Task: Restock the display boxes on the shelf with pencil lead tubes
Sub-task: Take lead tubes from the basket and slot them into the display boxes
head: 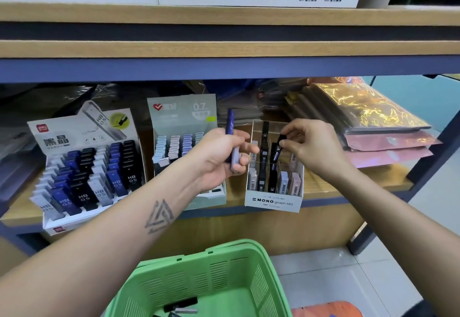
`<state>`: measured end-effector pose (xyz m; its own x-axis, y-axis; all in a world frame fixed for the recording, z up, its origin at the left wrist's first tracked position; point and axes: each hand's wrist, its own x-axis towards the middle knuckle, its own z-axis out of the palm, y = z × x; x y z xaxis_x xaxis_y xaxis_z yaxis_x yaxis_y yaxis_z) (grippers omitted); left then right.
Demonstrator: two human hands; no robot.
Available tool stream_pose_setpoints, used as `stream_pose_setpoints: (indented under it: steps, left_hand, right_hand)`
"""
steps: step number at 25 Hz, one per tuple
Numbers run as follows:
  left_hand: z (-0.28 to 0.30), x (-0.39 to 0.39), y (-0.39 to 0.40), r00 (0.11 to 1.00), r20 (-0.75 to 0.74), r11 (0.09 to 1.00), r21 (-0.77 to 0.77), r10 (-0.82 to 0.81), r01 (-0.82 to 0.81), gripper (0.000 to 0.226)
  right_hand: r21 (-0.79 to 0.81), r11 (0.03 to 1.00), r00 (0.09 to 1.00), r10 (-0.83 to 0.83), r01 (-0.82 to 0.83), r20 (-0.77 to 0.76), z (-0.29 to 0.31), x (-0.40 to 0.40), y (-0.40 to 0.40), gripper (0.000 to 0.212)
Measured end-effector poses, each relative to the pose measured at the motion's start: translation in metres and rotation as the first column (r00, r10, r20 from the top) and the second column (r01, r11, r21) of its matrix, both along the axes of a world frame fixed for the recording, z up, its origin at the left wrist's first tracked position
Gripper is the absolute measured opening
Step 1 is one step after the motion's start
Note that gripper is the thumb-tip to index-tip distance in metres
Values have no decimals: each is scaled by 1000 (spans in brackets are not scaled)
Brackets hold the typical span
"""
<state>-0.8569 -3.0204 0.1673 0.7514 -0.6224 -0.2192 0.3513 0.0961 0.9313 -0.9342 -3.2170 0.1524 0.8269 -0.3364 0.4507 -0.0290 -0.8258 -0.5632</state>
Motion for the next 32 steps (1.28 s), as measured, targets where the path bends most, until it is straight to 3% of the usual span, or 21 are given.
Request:
stream_pose_setpoints:
  steps: [4,11,14,17,32]
  left_hand:
    - [-1,0,2,1000,-15,1000,-10,-23,23,18]
    - [6,-1,4,998,-41,998,-32,-53,52,11]
    - [7,-2,5,998,-31,998,-34,-55,54,11]
    - [7,-3,5,998,-25,998,-32,-56,56,11]
    - [-1,-7,3,996,-35,997,-11,-83,83,14]
  right_hand:
    - [-48,999,999,-4,2,-50,3,1,4,16]
    - [354,935,999,-4,-12,45,43,7,-14,16]
    - [212,975,992,86,-64,-94,36,8,-8,14]
    - [12,999,987,37,-36,-155,27,8,-4,12]
    - [-164,986,971,-65,27,-231,-9,13,4,15]
